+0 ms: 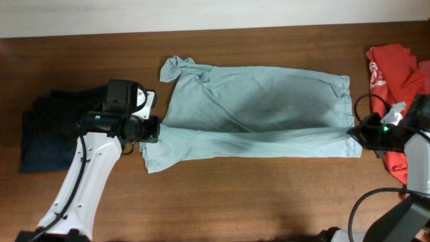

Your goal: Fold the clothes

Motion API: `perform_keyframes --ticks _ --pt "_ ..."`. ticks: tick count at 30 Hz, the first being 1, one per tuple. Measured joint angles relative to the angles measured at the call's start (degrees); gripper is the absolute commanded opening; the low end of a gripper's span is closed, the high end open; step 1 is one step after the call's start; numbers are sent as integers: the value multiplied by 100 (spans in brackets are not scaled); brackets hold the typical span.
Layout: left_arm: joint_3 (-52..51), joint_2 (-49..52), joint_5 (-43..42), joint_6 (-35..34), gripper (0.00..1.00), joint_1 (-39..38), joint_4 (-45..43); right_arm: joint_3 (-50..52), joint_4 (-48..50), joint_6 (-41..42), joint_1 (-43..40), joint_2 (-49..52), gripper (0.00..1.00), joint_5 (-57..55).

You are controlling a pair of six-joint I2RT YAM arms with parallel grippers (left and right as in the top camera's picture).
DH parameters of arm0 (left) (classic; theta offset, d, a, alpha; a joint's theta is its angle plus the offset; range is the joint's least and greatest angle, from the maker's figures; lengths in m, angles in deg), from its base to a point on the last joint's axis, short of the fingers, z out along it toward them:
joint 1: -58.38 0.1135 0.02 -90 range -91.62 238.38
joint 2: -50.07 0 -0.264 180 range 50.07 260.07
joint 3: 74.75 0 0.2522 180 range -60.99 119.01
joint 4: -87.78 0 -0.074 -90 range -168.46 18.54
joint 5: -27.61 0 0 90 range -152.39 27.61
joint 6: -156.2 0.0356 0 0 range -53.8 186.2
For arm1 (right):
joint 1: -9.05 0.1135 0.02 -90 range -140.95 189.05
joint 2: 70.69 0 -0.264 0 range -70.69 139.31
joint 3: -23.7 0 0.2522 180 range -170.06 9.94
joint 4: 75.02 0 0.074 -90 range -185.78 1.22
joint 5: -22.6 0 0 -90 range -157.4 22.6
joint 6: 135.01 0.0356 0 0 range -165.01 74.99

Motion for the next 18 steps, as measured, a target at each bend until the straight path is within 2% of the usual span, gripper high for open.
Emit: perform_keyframes --ticks 9,10,11,13,14,17,18 --pt "2 673 15 175 4 -61 -538 -2 616 319 243 238 6 -92" --pt "2 752 48 177 4 -63 -538 -2 643 326 247 243 16 -92" --pt "2 800 96 177 8 -63 -538 -2 658 365 247 245 38 -98" --pt "2 846 199 181 27 -63 -546 -2 737 385 247 247 48 -131" --pt "4 846 236 186 44 -63 -544 -2 774 389 247 247 51 -136" --pt "50 846 310 225 60 -63 -396 -2 750 411 247 247 52 -140" --pt "92 846 341 251 61 -63 -313 -4 719 424 247 247 52 -138"
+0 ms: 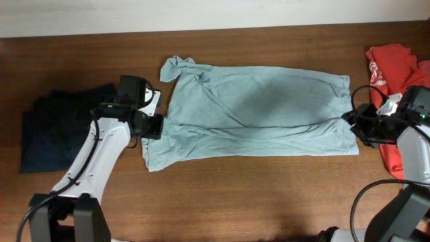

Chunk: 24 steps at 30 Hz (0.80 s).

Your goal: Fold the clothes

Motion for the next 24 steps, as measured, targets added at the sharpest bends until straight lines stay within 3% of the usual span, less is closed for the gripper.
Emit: perform_keyframes --ticks 11,16,24 --pt "1510 0 573 -11 68 0 960 -66 -232 -9 0 0 49 101" --pt "2109 0 223 -11 70 0 656 -667 -608 -238 142 0 49 343" --pt "2583 468 -570 -4 76 0 254 -1727 -861 -678 1075 -2 55 391"
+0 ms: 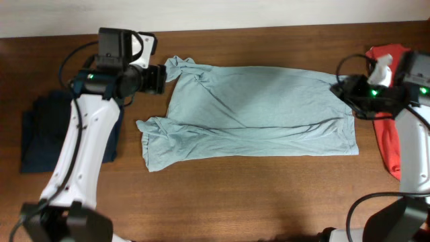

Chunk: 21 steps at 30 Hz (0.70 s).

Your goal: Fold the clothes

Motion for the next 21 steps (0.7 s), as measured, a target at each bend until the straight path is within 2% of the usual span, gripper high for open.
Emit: perform_keyframes --ticks 5,14,19,21 --pt "-2 922 -142 192 76 0 -269 -59 -133 -79 267 0 55 -129" --pt "-17 2094 -157 310 75 0 -2221 -63 -525 -90 269 0 55 -302" --pt "-22 2680 273 319 73 11 -3077 -66 -752 -98 269 0 55 -581" --pt "-24 2806 433 332 70 31 -3353 -68 -785 -96 269 0 55 -673"
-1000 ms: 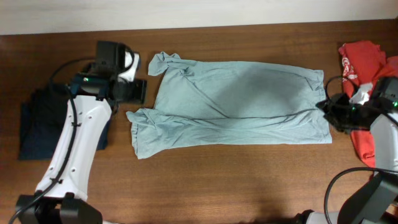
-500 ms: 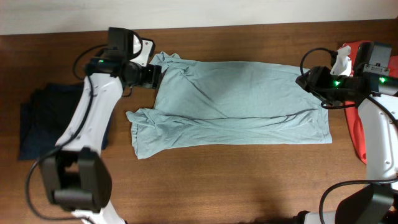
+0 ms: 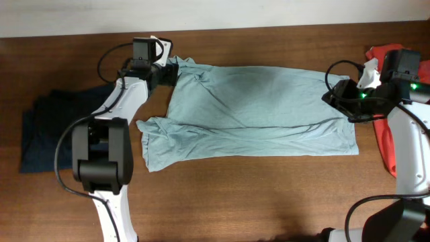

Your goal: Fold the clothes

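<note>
A pale grey-green shirt (image 3: 255,111) lies spread across the middle of the brown table (image 3: 255,195), its near edge folded up in a long strip. My left gripper (image 3: 173,70) is down at the bunched far left corner of the shirt. My right gripper (image 3: 338,96) sits over the shirt's far right corner and covers it. From overhead the fingers of both are hidden by the wrists, so I cannot see whether they are open or shut.
A pile of dark navy clothes (image 3: 47,131) lies at the left side of the table. A red garment (image 3: 381,64) lies at the far right, partly under my right arm. A pale wall strip runs along the far edge.
The left gripper moved right onto the shirt's far left corner. The right gripper moved left and nearer, onto the far right corner. The shirt lies as before.
Both grippers first stood at the ends of the folded near strip, left and right of the shirt. They then shifted slightly farther back along the shirt's ends, then were up beside the far corners, and now rest on those corners.
</note>
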Motion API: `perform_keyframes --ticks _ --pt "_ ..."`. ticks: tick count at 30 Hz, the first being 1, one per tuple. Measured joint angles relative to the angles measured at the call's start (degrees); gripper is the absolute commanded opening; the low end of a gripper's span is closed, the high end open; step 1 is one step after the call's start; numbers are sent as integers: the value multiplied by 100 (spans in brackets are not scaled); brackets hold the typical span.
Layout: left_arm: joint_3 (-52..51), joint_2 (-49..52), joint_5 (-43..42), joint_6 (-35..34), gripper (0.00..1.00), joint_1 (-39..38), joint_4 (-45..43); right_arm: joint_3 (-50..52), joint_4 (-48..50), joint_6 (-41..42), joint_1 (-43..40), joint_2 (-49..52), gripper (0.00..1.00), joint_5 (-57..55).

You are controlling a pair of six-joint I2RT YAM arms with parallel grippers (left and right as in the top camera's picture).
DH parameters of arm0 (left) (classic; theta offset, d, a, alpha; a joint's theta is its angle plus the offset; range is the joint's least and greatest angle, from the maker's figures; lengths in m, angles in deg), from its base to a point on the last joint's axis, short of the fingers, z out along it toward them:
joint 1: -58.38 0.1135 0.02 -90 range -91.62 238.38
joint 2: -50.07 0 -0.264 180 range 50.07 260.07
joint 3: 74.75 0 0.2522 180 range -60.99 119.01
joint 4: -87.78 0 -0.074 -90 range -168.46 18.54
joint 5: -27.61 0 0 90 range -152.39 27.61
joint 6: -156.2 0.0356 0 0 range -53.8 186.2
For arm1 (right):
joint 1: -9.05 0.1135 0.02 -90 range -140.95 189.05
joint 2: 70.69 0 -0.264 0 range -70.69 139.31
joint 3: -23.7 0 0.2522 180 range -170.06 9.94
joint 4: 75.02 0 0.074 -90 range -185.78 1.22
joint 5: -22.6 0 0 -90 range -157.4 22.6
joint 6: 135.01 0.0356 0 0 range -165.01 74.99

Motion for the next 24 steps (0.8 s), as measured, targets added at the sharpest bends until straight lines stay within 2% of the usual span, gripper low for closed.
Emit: perform_keyframes --ticks 3,8,14,17,20,21,24 --pt "0 94 122 13 64 68 -273 0 -22 -2 0 0 55 -68" --pt "0 238 177 20 63 181 -492 0 -52 -2 0 0 54 -111" --pt "0 522 -50 20 61 184 -590 0 -61 0 0 0 54 -133" --pt "0 568 -210 20 57 181 -632 0 -98 -2 0 0 54 -149" --pt "0 570 -393 26 25 181 -636 0 -125 0 0 0 54 -153" --pt "0 573 -420 33 0 181 -636 0 -140 -2 0 0 54 -153" --pt "2 573 -501 31 0 181 -608 0 -186 -2 0 0 54 -153"
